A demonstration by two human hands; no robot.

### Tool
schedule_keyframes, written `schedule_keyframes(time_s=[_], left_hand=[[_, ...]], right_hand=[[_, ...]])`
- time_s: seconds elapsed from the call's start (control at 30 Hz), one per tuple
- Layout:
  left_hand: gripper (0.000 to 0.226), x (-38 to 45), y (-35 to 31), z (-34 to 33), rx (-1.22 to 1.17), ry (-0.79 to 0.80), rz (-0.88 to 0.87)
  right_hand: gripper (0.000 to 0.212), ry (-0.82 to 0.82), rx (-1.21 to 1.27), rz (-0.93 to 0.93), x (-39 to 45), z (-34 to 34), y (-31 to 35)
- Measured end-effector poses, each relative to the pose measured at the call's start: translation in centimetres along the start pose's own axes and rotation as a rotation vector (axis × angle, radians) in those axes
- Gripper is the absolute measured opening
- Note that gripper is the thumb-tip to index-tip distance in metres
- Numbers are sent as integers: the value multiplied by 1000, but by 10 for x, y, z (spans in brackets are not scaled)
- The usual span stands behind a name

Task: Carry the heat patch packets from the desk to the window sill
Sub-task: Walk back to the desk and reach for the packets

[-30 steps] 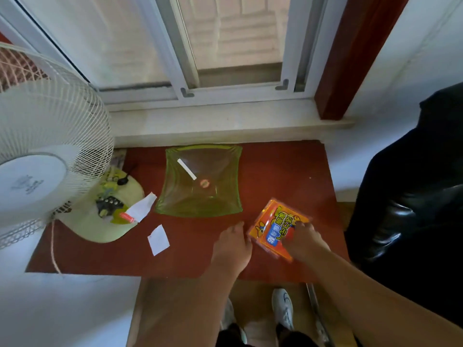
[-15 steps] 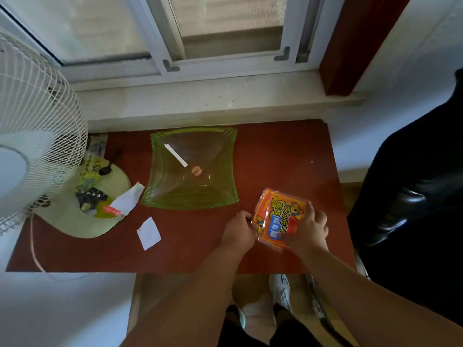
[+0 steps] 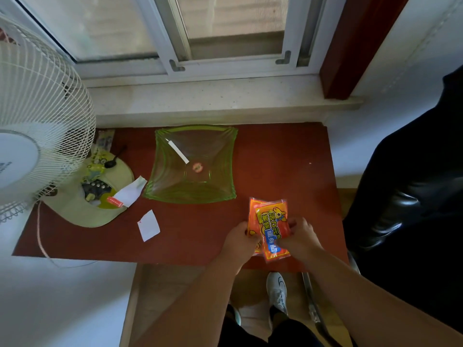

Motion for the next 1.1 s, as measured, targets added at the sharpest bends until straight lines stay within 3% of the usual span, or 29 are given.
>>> schedule_keyframes(time_s=[0.1, 0.2, 0.27, 0.4, 0.53, 0.6, 0.7, 0.8, 0.97, 1.0, 1.1], left_hand=[[15, -16, -11, -2, -113, 20, -13], [20, -23, -17, 10, -49, -24, -89], [22, -30, -23, 17, -76, -52, -102], [23, -44, -34, 18, -138, -33, -89], [18, -49, -56, 37, -49, -75, -162], [8, -52, -72, 42, -12, -73, -209], [12, -61, -100, 51, 145, -66, -310], [15, -73, -123, 72, 272, -170, -356], [32, -91, -148, 111, 456, -281, -451], [31, -97, -155, 116, 428, -283, -504], [29, -109, -171, 140, 84, -308, -619]], right_hand=[[90, 5, 62, -18, 14, -7, -19], [78, 40, 151, 42, -4, -3, -11], [71, 152, 312, 21, -12, -11, -10], [94, 372, 516, -24, -19, -25, -12], [47, 443, 635, 46, -53, 5, 12], [43, 463, 673, 97, -62, 21, 22], [35, 419, 704, 170, -71, 48, 37], [27, 259, 629, 255, -86, 83, 53], [19, -91, 171, 383, -110, 125, 78], [17, -115, 174, 406, -115, 130, 82], [13, -10, 560, 479, -142, 145, 93]])
Point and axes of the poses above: each hand's wrist, its own x-axis towards the middle knuckle, its own z-axis out of the back of the hand, y = z × x, the point moved 10 cm from there along x, towards the middle knuckle, and after that the axes turned 10 degrees about -z, right-handed, at the moved point
